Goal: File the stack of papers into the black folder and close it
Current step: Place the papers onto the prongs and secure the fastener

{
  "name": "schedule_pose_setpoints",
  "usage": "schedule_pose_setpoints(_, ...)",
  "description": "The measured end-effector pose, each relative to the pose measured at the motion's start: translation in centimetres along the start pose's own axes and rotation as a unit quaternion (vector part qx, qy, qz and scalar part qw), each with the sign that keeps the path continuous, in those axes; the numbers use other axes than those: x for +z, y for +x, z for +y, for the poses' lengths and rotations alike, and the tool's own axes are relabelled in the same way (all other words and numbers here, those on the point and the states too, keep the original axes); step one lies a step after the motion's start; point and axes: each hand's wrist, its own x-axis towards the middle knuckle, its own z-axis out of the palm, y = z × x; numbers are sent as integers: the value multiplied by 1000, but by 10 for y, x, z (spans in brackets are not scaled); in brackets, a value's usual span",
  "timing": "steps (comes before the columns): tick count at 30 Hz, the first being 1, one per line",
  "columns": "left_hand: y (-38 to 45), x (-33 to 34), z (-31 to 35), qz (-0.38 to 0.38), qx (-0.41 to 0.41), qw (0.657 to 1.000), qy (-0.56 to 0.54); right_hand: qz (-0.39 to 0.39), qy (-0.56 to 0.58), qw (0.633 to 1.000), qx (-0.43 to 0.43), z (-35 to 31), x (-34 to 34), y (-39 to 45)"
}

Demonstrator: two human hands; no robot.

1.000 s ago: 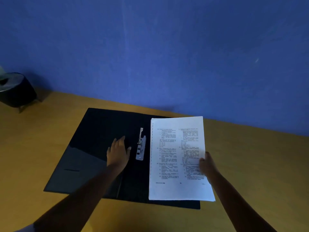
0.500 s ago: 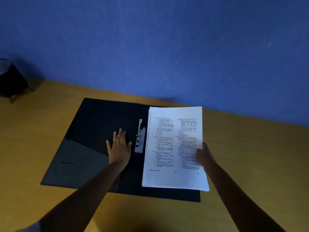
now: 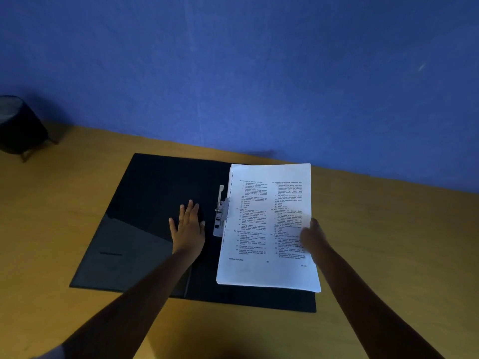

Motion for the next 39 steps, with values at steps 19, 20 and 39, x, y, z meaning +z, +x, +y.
schedule_pose_setpoints(19, 0, -4, -3, -25, 10, 999, 17, 14, -49, 999, -11, -5, 15, -7)
schedule_pose_setpoints(20, 0, -4, -3, -28, 11, 999, 19, 17, -51, 998, -10, -5, 15, -8)
schedule_pose_setpoints(39, 2, -4, -3, -32, 8, 999, 20, 117, -126, 983, -68, 6, 19, -16)
